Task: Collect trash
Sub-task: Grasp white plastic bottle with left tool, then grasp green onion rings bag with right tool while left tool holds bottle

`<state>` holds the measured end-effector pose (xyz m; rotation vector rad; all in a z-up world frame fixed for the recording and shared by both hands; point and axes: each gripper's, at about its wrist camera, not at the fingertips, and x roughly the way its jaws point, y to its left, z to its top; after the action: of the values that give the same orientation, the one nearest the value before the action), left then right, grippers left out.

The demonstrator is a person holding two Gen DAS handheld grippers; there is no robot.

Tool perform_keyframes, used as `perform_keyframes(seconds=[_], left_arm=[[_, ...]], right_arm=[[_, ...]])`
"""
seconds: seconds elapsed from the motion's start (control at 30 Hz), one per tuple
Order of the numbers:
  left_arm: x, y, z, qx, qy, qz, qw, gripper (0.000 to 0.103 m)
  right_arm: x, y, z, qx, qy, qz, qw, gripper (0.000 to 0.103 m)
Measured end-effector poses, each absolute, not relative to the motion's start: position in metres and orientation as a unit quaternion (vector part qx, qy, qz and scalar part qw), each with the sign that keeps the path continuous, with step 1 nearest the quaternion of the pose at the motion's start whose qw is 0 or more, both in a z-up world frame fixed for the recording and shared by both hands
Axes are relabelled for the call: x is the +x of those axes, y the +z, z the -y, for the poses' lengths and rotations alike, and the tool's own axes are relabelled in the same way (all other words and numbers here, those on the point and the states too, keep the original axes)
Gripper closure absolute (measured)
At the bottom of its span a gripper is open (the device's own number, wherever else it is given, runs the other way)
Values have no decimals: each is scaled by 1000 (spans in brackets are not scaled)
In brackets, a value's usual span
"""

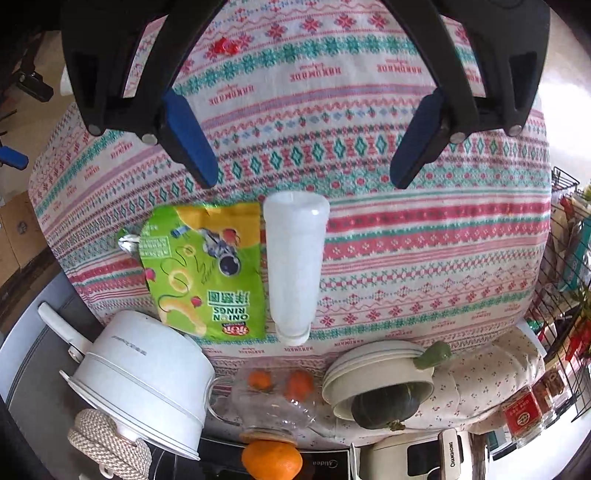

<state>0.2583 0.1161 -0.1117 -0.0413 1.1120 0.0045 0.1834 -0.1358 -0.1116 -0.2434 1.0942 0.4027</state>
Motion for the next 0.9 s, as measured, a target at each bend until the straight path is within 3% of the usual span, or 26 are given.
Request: perform_keyframes(seconds=[0.23, 0.43, 0.5, 0.57, 0.9], left_arm=[[317, -130, -126, -24, -5, -542, 840, 15], [345, -162, -129, -45, -26, -579, 814, 25], [346, -169, -129, -59, -32, -586, 807, 32], [344, -174, -130, -77, -42, -591, 802, 49], [299, -158, -157, -88, -16, -571, 816, 51]], right_arm=[[254, -116, 98, -84, 204, -485, 846, 6], [309, -137, 84, -39, 191, -483, 854, 6], [323, -145, 82, -23, 186, -486, 854, 6], [334, -152, 80, -12, 180, -487, 854, 6], [362, -177, 63, 14, 168, -486, 857, 6]])
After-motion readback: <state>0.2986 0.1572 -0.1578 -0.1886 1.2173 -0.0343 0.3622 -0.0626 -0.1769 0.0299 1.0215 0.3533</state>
